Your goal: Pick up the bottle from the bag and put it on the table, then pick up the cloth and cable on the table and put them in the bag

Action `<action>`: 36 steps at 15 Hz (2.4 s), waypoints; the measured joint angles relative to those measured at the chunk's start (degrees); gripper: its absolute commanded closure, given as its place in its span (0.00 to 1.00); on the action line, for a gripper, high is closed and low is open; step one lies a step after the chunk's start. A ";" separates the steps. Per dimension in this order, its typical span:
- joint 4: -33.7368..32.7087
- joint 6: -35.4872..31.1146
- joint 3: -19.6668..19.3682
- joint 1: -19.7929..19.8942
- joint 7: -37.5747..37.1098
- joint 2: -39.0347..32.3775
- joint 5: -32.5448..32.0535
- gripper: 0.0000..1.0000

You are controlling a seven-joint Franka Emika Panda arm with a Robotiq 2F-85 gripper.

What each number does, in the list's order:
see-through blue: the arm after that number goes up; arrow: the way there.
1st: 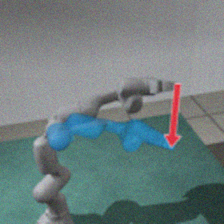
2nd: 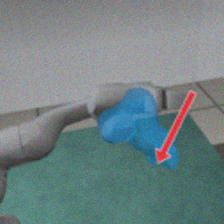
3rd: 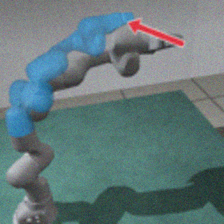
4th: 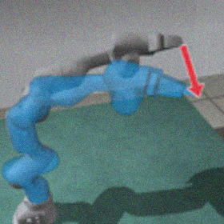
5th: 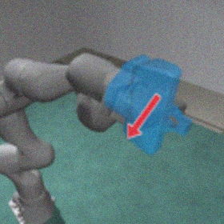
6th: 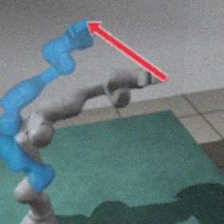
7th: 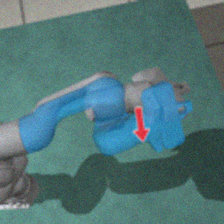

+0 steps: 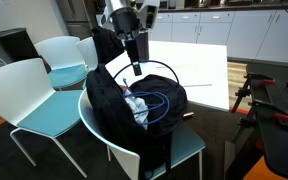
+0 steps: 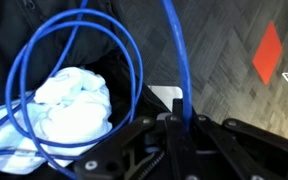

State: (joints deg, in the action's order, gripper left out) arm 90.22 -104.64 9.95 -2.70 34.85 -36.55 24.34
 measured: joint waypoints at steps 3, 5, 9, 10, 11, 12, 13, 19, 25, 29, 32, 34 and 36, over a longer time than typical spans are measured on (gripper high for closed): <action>-4.62 4.79 0.48 -0.11 -0.43 -4.02 -2.72 0.49; -6.25 7.26 0.48 -0.25 -1.45 -4.65 -5.55 0.35; -8.86 13.04 0.46 -1.21 -7.15 -3.57 -13.21 0.04; -9.26 14.69 0.46 -1.37 -8.43 -2.82 -14.42 0.01; -9.58 16.55 0.46 -1.48 -9.56 -1.87 -15.39 0.00; -9.79 18.25 0.45 -1.53 -10.45 -0.81 -16.13 0.00; -9.88 19.70 0.44 -1.55 -11.11 0.32 -16.80 0.00; -10.00 24.80 0.05 -1.39 -11.92 6.04 -17.38 0.00; -3.82 19.44 -2.57 2.63 -9.23 14.39 -15.53 0.00; 7.51 10.63 -6.05 9.38 -1.10 23.94 -7.41 0.00; 16.13 7.00 -9.58 12.32 6.37 30.34 -1.67 0.00; 20.13 6.12 -10.85 12.95 9.05 33.33 -0.14 0.00; 21.50 5.77 -10.84 12.83 9.10 34.49 -0.02 0.00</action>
State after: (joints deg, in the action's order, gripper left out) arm 111.72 -98.87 -0.88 10.13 43.94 -2.06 24.32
